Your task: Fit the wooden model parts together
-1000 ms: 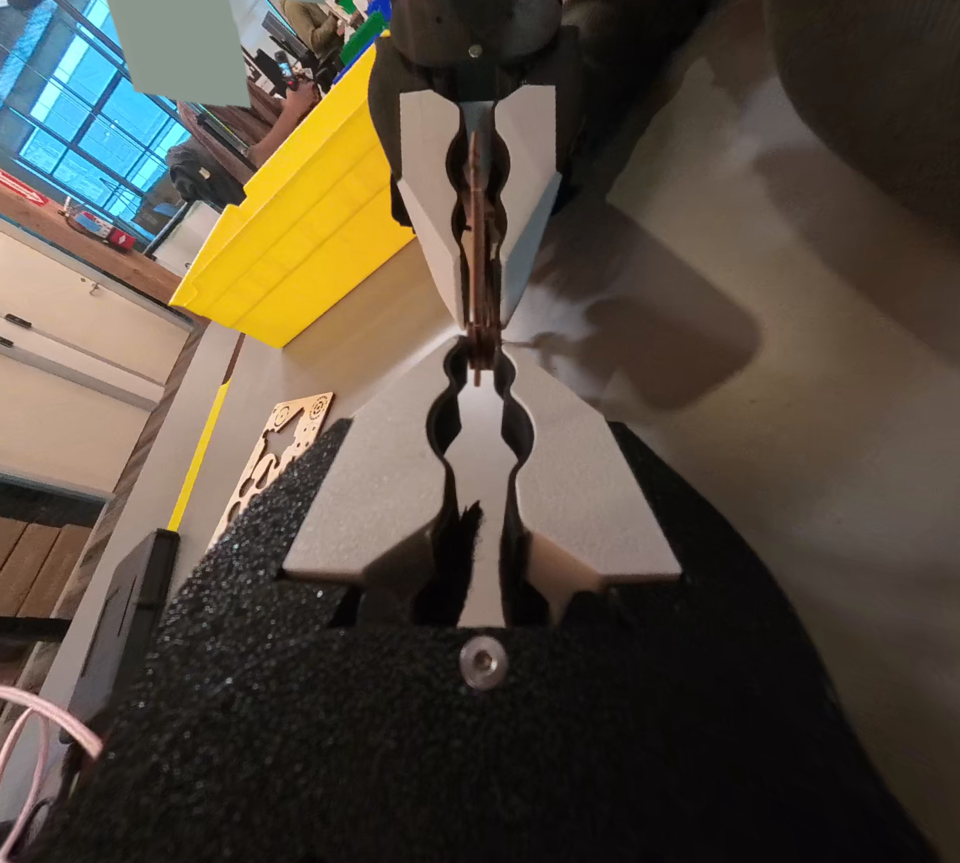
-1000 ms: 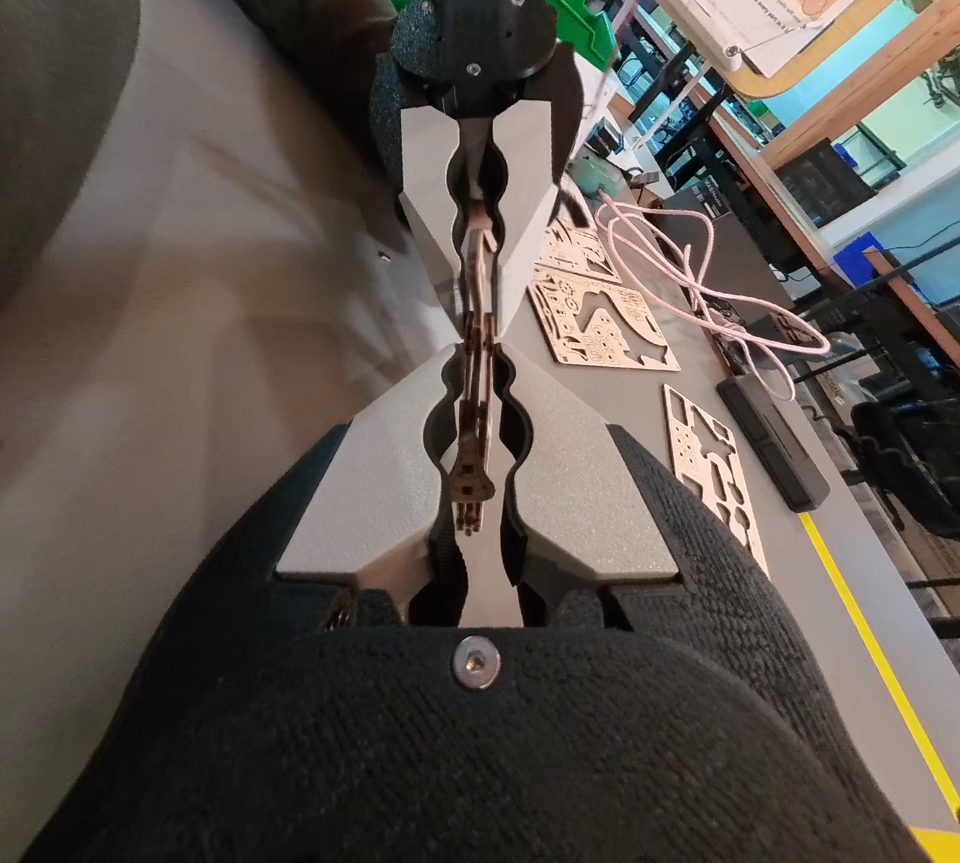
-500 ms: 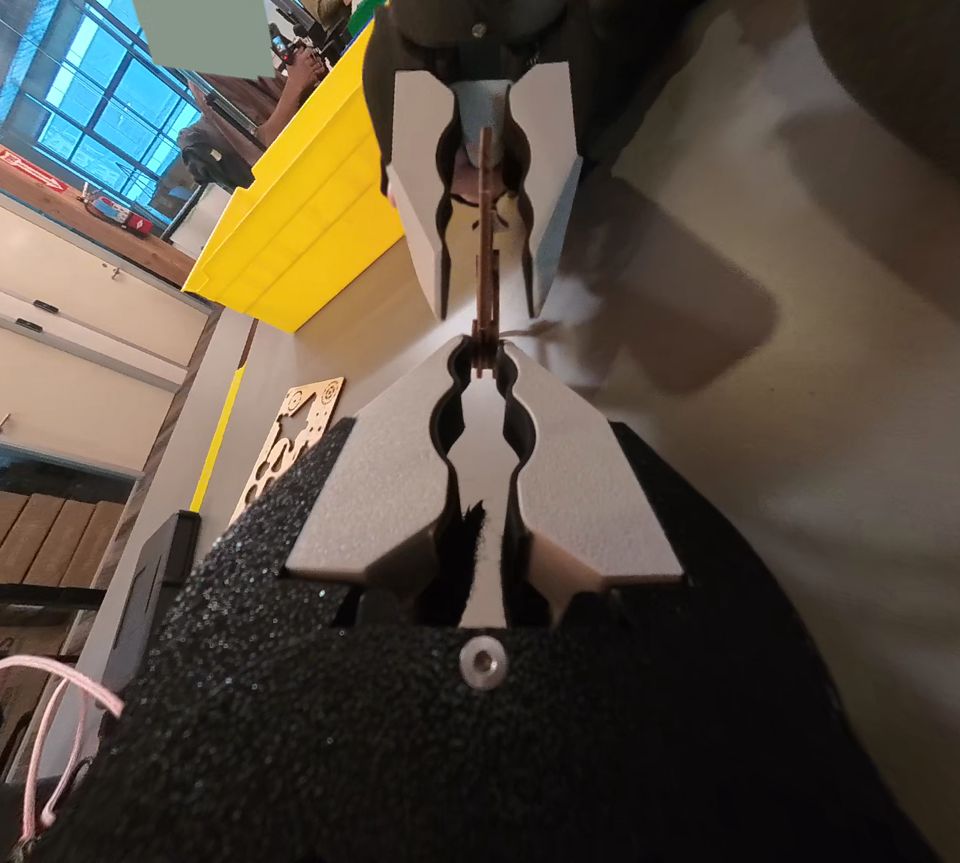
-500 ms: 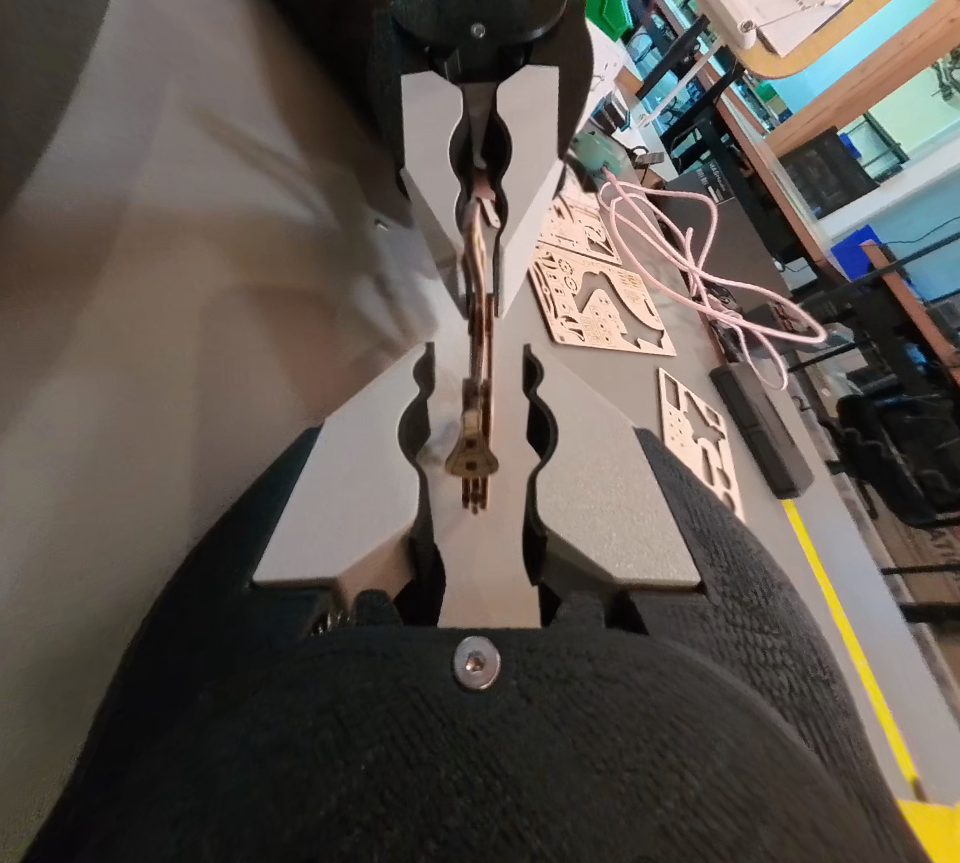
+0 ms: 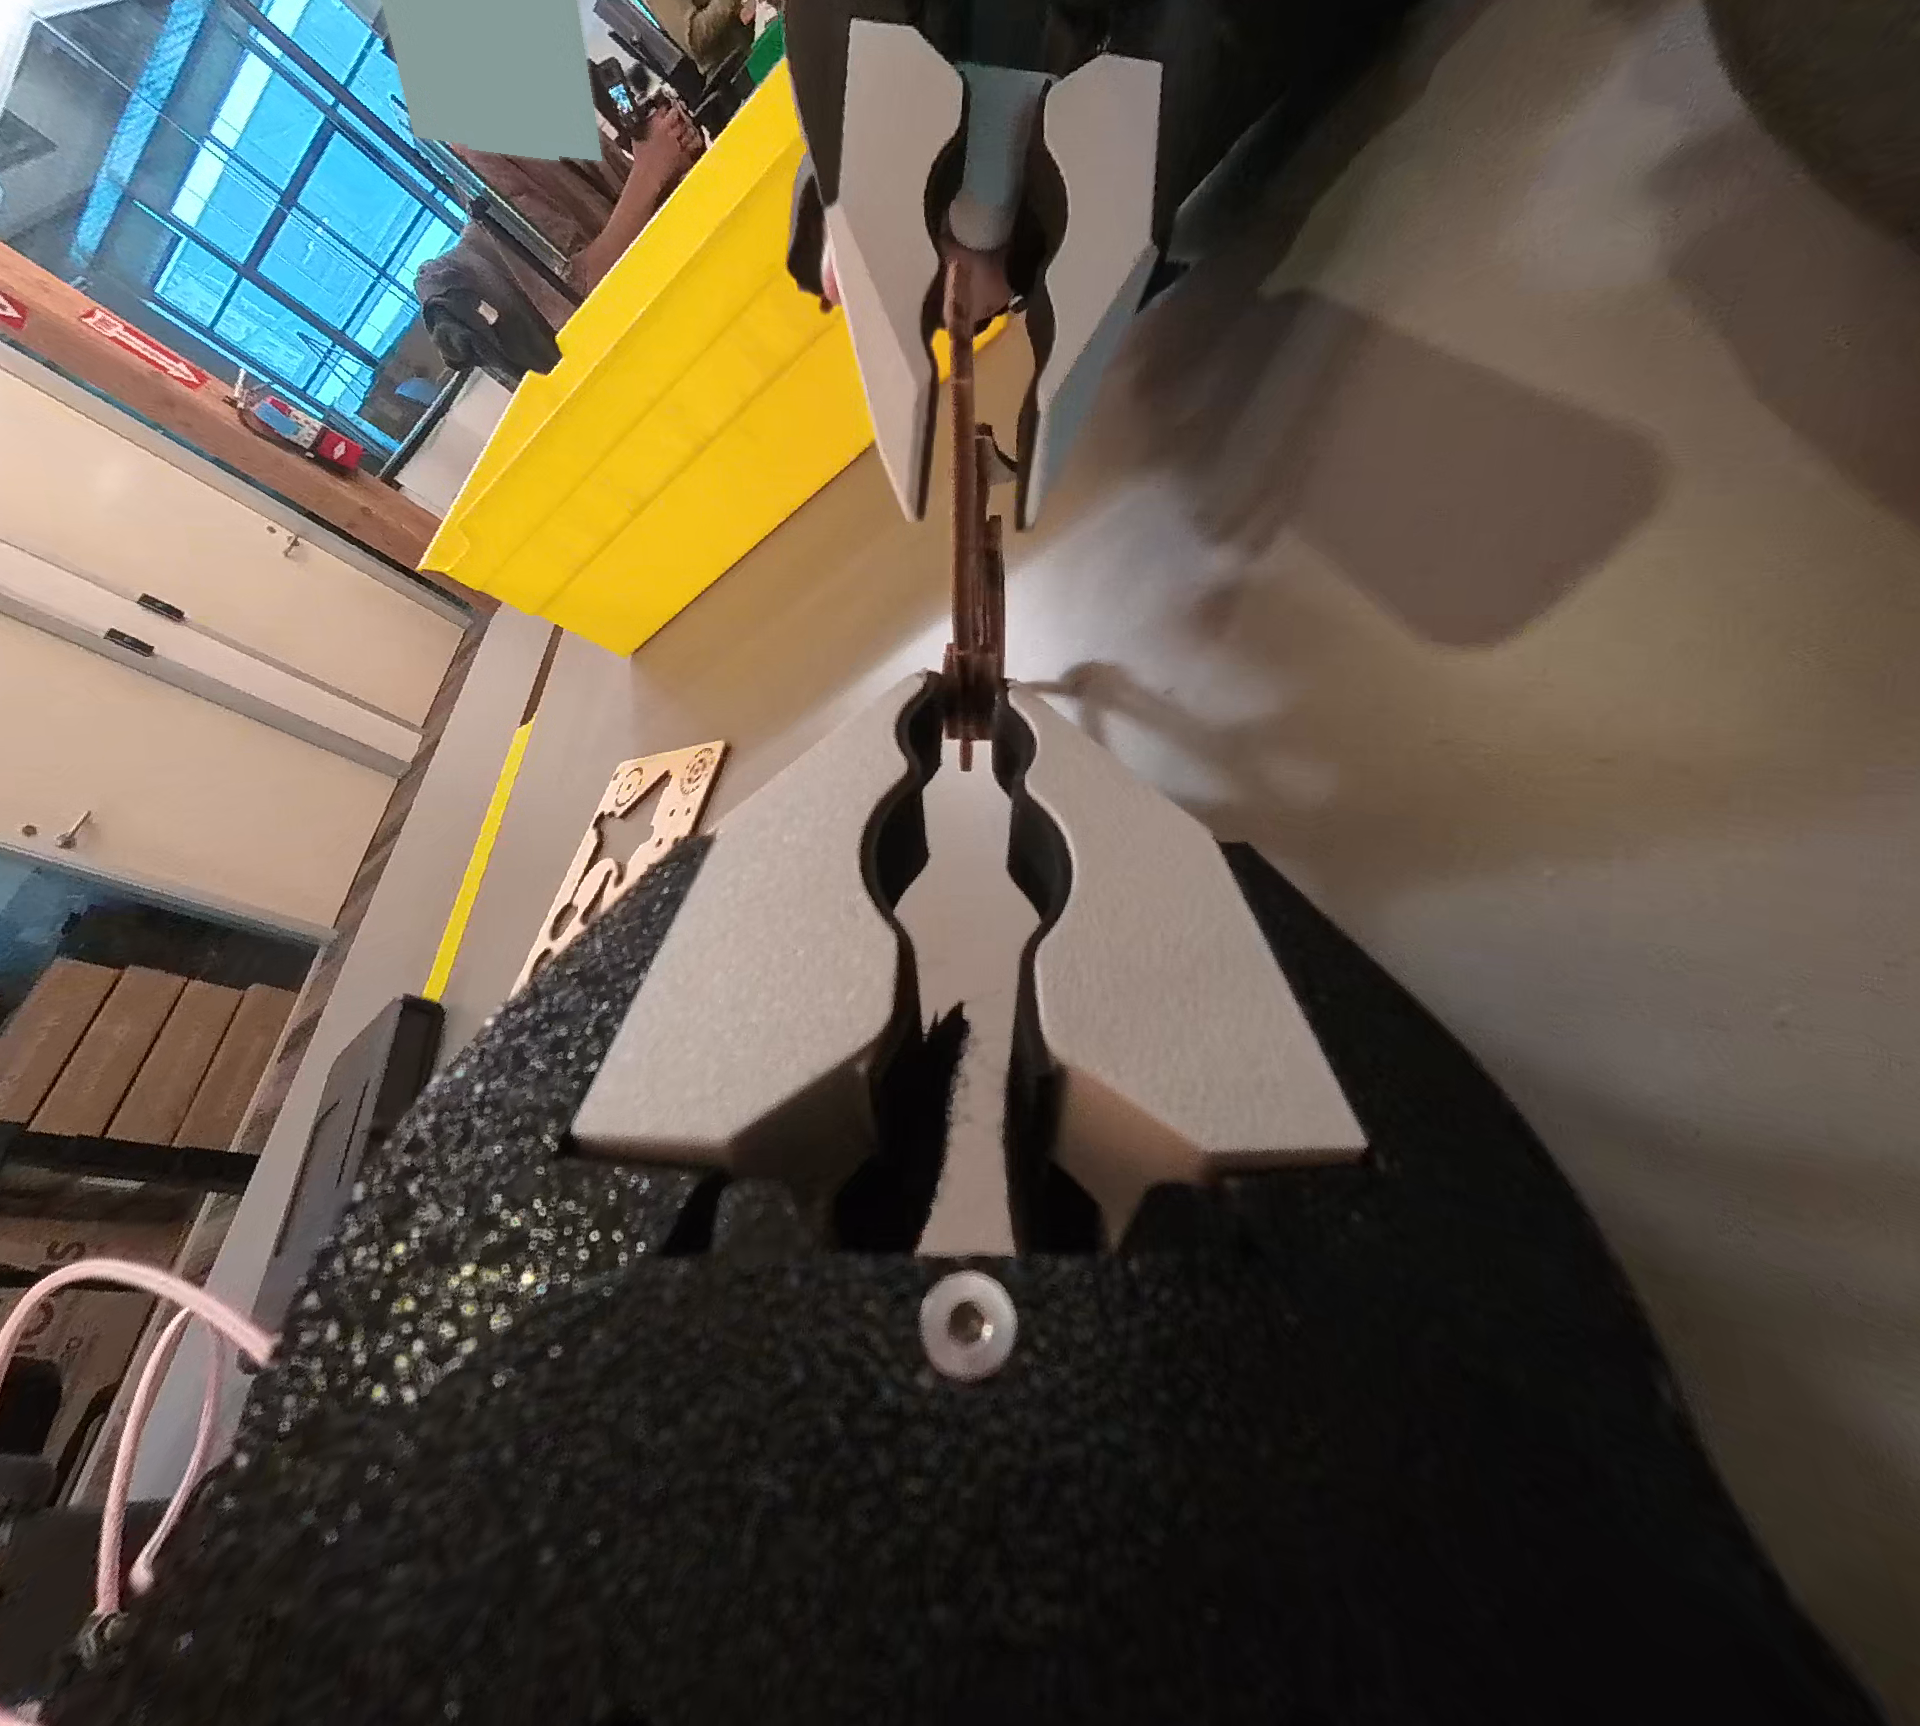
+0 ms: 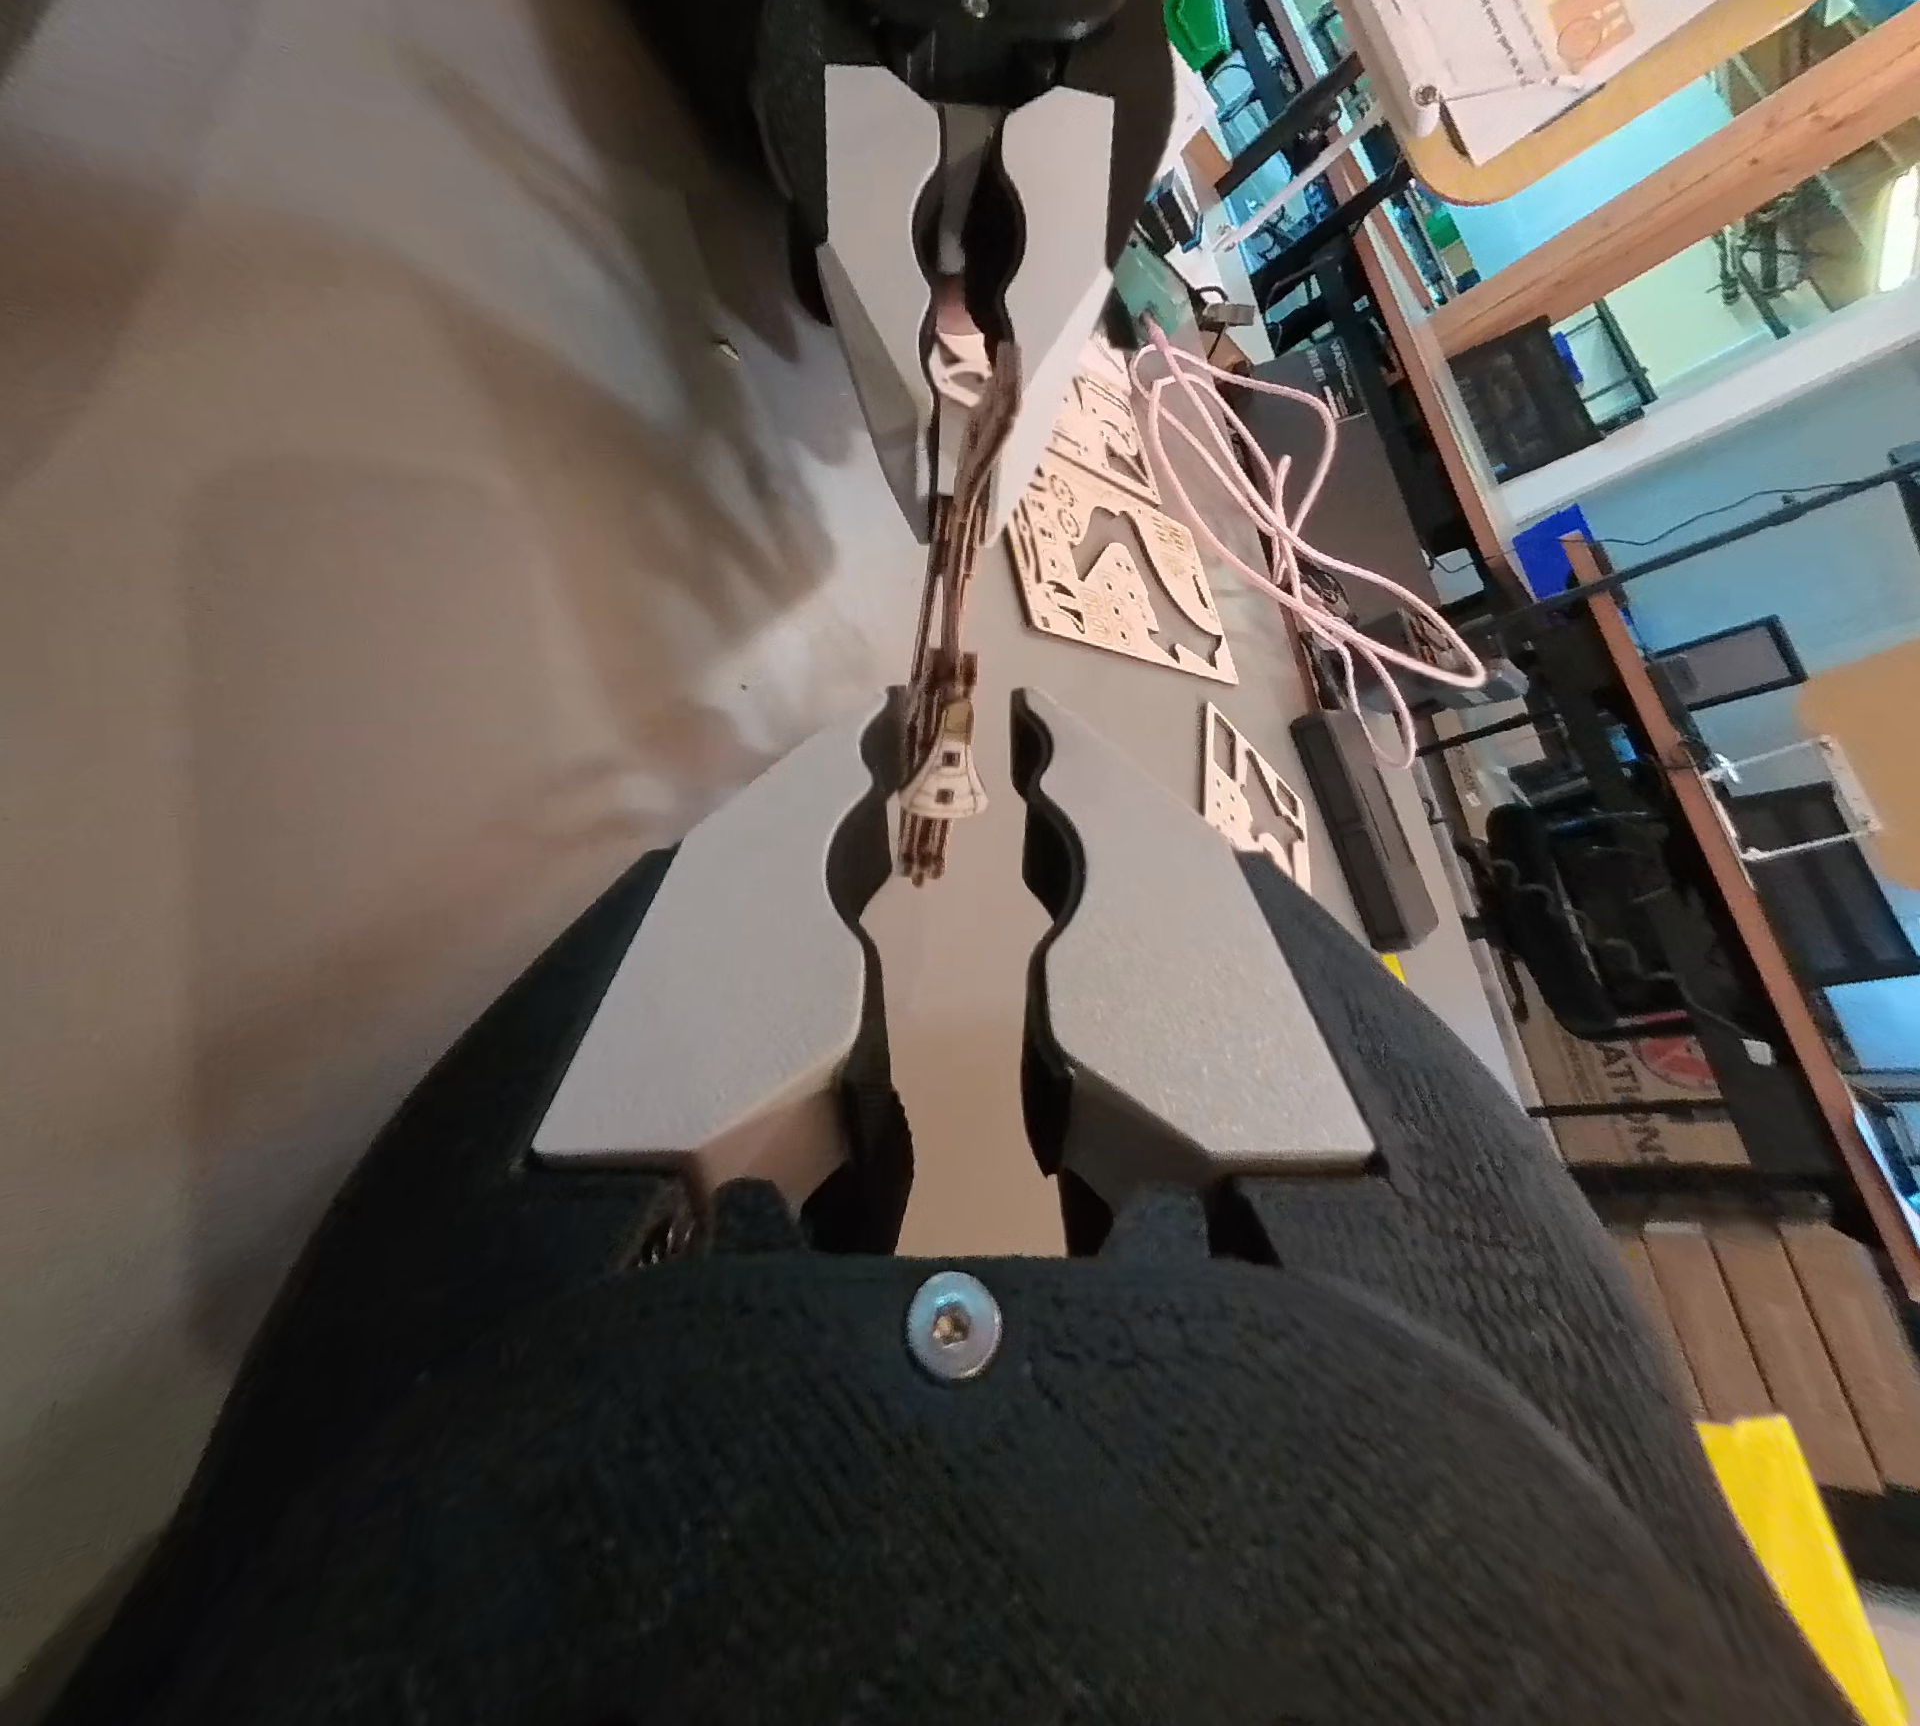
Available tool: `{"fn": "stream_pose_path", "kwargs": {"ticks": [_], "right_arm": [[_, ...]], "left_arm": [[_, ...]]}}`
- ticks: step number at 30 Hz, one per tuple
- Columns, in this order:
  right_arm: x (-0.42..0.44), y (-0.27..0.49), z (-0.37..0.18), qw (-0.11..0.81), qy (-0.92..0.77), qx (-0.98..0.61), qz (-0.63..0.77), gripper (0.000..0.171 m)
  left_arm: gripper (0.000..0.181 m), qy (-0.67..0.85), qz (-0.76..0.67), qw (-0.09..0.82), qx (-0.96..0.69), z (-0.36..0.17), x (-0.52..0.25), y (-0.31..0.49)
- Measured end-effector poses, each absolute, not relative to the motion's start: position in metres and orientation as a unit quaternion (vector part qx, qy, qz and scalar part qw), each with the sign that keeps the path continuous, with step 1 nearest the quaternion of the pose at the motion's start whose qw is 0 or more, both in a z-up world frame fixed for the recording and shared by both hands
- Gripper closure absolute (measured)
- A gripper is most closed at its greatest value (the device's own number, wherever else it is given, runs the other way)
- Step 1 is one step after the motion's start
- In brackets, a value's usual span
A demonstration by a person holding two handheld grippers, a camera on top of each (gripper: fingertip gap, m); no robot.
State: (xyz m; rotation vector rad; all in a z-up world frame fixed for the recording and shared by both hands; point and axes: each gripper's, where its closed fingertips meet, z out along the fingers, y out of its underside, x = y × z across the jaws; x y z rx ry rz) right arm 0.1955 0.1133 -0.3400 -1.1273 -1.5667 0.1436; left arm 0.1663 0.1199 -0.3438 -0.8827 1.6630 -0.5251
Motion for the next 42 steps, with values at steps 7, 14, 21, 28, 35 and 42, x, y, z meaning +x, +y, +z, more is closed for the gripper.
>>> {"fn": "stream_pose_path", "kwargs": {"ticks": [7, 14, 21, 28, 35, 42], "right_arm": [[0.190, 0.115, -0.343, 0.571, -0.664, -0.480, 0.050, 0.164], [0.190, 0.115, -0.343, 0.573, -0.661, -0.482, 0.052, 0.156], [0.205, 0.120, -0.351, 0.557, -0.696, -0.451, -0.032, 0.133], [0.217, 0.119, -0.350, 0.551, -0.717, -0.423, -0.055, 0.121], [0.229, 0.125, -0.335, 0.554, -0.673, -0.488, -0.048, 0.112], [0.205, 0.109, -0.320, 0.585, -0.454, -0.662, 0.113, 0.092]], "left_arm": [[0.175, 0.706, -0.216, 0.566, -0.367, -0.342, 0.167, 0.119], [0.175, 0.710, -0.185, 0.570, -0.369, -0.345, 0.166, 0.125], [0.175, 0.720, -0.075, 0.583, -0.369, -0.353, 0.161, 0.144], [0.162, 0.743, -0.011, 0.549, -0.383, -0.372, 0.160, 0.139], [0.116, 0.681, -0.138, 0.512, -0.506, -0.365, 0.152, 0.118], [0.118, 0.588, -0.202, 0.610, -0.491, -0.319, 0.123, 0.115]]}}
